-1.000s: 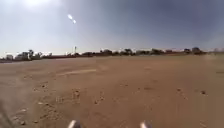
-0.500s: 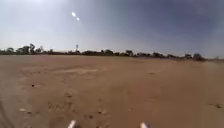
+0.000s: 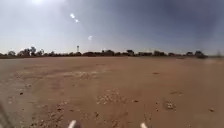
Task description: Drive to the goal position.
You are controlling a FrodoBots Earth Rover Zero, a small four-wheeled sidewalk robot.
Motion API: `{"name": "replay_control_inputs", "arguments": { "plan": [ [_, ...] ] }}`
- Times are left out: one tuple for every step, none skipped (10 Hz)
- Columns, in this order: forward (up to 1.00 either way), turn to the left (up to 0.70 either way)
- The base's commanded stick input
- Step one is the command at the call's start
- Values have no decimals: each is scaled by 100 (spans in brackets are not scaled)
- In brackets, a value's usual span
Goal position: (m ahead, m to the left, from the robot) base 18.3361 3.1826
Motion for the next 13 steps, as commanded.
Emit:
{"name": "replay_control_inputs", "arguments": {
  "plan": [
    [70,0],
    [70,0],
    [70,0],
    [70,0],
    [70,0],
    [70,0],
    [70,0],
    [70,0],
    [70,0],
    [70,0],
    [70,0],
    [70,0],
    [70,0]
  ]
}}
